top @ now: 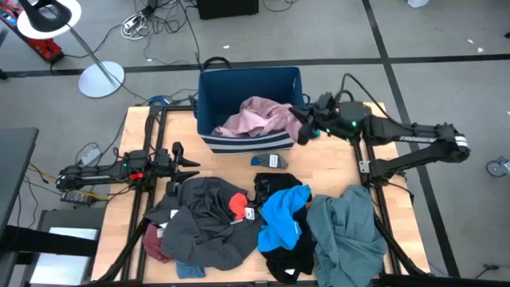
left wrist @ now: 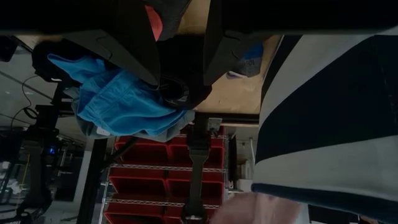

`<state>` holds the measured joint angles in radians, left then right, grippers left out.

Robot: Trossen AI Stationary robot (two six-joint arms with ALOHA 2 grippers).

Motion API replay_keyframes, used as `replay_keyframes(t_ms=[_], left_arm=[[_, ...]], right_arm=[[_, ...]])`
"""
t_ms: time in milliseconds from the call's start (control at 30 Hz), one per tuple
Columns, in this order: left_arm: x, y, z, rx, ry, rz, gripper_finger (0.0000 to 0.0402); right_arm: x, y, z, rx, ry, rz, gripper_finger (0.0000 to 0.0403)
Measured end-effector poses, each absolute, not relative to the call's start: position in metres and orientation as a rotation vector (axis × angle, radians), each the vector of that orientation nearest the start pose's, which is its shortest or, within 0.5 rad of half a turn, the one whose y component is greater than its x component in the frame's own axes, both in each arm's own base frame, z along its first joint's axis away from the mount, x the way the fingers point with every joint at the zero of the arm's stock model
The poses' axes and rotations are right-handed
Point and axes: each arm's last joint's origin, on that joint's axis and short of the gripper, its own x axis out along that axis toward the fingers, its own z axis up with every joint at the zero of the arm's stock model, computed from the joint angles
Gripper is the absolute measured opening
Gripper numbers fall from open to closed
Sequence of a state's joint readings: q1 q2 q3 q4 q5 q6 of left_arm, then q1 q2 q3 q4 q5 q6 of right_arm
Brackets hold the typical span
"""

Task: Sort clothes
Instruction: Put the pink polo shirt into the laundry organizer

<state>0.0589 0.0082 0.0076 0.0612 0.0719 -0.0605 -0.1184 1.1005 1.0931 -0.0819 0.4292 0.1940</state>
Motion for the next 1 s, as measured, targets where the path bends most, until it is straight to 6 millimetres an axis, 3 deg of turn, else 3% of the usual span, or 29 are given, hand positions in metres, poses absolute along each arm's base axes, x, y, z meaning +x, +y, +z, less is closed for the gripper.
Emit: replay_keyframes(t_ms=[267,400,533,767,1000], left_arm=[[0.097,0.004,0.171,-0.056,-0.06,-0.015,0.0129],[0.097,0.004,0.171,-0.056,-0.06,-0.015,0.0129],[0.097,0.004,0.171,-0.056,-0.06,-0.015,0.0129],[0.097,0.004,0.171,-0.056,-0.06,-0.015,0.0129],[0.097,0.004,0.171,-0.056,-0.06,-0.015,0.0129]], right_arm=[[0.301,-0.074,0.418,0.095,0.047,-0.547,0.0001],[0.332,-0.097,0.42,0.097,0.057,-0.543,0.0001],[0.354,-0.118,0.408,0.102,0.157,-0.567,0.0001],[0.367,-0.138,0.368,0.193,0.398,-0.626,0.002],[0.359,-0.136,0.361,0.25,0.499,-0.607,0.0088]])
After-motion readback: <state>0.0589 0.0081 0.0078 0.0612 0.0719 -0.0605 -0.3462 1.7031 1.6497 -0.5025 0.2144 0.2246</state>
